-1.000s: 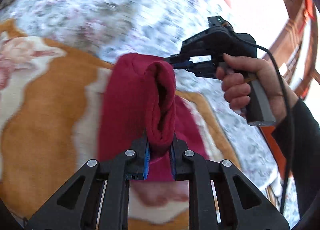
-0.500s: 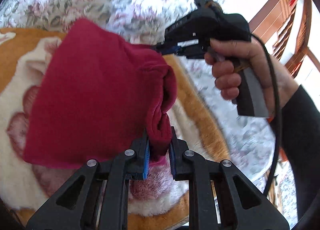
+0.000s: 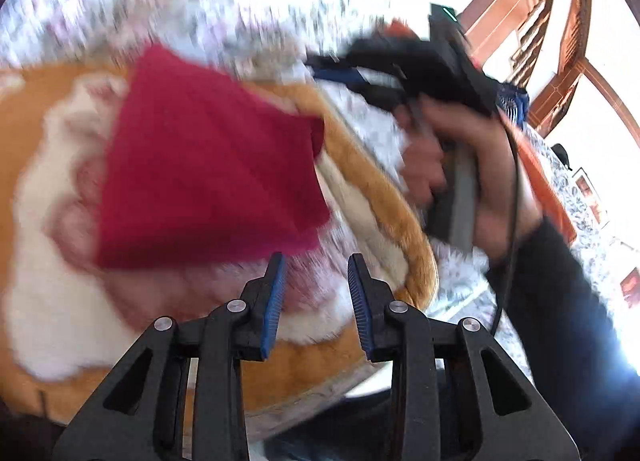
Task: Fold small clothes
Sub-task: 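Open the left tool to release the folded sweater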
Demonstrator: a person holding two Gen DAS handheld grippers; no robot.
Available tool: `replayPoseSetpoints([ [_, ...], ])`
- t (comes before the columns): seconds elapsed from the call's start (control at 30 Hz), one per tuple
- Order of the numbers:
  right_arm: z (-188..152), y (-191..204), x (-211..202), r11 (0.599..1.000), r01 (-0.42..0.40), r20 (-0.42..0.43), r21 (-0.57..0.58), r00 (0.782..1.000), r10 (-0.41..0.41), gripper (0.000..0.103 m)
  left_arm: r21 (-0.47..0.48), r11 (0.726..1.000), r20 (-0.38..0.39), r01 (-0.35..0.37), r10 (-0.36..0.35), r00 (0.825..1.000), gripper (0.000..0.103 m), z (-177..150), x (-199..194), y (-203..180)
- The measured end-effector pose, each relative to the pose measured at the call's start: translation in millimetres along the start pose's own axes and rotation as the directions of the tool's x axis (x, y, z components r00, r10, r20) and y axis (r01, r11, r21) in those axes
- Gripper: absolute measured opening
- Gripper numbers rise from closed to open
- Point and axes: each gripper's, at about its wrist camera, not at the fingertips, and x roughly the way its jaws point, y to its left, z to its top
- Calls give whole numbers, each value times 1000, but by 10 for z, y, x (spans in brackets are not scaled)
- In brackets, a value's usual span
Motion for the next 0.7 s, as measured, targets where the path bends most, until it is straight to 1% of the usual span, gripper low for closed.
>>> replayPoseSetpoints([
  [0.03, -59, 118, -92, 998, -35, 25, -44, 999, 36, 17, 9, 999, 44, -35, 35, 998, 29, 68, -120, 40],
  [0.07, -169, 281, -193, 992, -69, 44, -106, 996, 74, 19, 15, 997, 93, -80, 78, 993, 30, 141, -224, 105],
  [0.1, -274, 412, -250, 984, -74, 57, -164, 995, 85, 20, 16, 993, 123, -117, 114, 986, 30, 193, -265, 174],
  [0.13, -397, 548, -274, 972, -36, 76, -234, 996, 55, 21, 6, 987, 140, -158, 155, 978, 30, 245, -269, 286],
  [0.17, -531, 656, -249, 954, 66, 109, -294, 993, -35, 22, -16, 982, 127, -187, 188, 974, 30, 282, -218, 428],
  [0.2, -630, 680, -211, 938, 132, 129, -320, 987, -96, 22, -43, 979, 98, -199, 202, 974, 30, 295, -136, 579],
  [0.23, -739, 633, -108, 928, 163, 113, -335, 985, -132, 22, -86, 977, 55, -195, 201, 978, 30, 297, -7, 765],
  [0.27, -784, 570, -20, 931, 155, 71, -332, 988, -140, 22, -118, 973, 19, -200, 204, 979, 30, 271, 116, 856],
  [0.3, -838, 446, 111, 936, 137, -2, -323, 989, -145, 22, -142, 972, -10, -189, 189, 982, 30, 239, 224, 919],
  [0.33, -886, 364, 221, 938, 124, -64, -323, 986, -152, 22, -159, 974, -28, -159, 156, 987, 30, 167, 285, 992],
  [0.37, -928, 301, 292, 929, 130, -92, -346, 981, -172, 22, -162, 977, -13, -141, 141, 990, 30, 107, 284, 1013],
  [0.4, -942, 265, 309, 921, 138, -76, -365, 981, -177, 22, -160, 977, -1, -139, 141, 990, 30, 96, 278, 1010],
  [0.5, -905, 179, 315, 936, 121, -79, -330, 985, -156, 22, -154, 979, 6, -133, 136, 991, 31, 79, 290, 993],
  [0.6, -889, 232, 273, 937, 128, -69, -324, 985, -158, 23, -164, 979, 8, -123, 126, 992, 32, 76, 272, 1044],
  [0.67, -893, 419, 64, 928, 147, 12, -342, 988, -152, 23, -160, 979, 11, -131, 134, 991, 32, 53, 276, 1027],
  [0.7, -914, 517, -69, 922, 134, 59, -364, 991, -121, 23, -150, 979, 13, -139, 142, 990, 33, 48, 278, 1008],
])
